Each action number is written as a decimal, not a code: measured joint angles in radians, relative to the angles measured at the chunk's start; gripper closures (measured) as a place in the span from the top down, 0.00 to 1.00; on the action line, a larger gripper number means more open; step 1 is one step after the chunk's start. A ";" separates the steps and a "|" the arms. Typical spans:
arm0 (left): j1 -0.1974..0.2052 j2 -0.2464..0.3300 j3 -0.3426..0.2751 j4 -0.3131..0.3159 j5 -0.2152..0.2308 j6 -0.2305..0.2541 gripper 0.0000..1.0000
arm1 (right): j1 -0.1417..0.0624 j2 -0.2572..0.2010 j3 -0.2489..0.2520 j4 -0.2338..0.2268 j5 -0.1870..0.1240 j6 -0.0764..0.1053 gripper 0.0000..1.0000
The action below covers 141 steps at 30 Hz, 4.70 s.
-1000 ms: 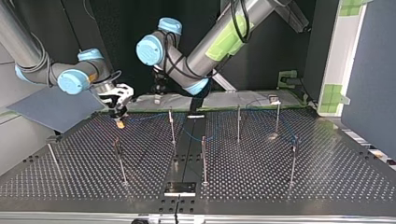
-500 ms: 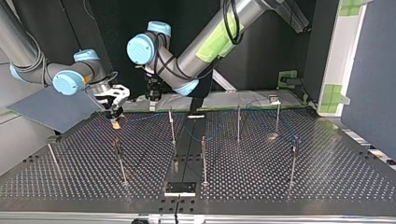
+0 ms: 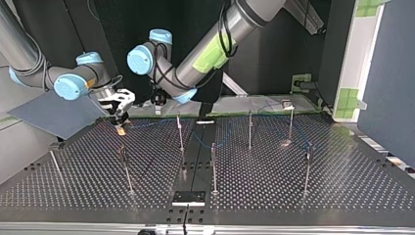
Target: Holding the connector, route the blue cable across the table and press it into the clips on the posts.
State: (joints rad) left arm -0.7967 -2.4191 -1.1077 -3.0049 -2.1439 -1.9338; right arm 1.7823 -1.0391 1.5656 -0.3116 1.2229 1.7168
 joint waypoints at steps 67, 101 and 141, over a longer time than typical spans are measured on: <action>0.037 -0.121 0.147 0.069 -0.023 0.000 1.00 | -0.011 0.001 0.000 -0.002 -0.021 0.000 0.00; 0.031 -0.150 0.301 -0.076 -0.083 0.017 0.00 | -0.012 -0.014 -0.049 0.116 -0.028 -0.019 0.00; 0.001 0.163 0.185 -0.036 -0.120 0.078 0.00 | -0.019 -0.265 -0.136 0.307 -0.045 0.017 0.00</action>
State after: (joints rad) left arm -0.7961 -2.2566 -0.9232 -3.0405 -2.2640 -1.8562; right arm 1.7636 -1.3038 1.4297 -0.0044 1.1778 1.7341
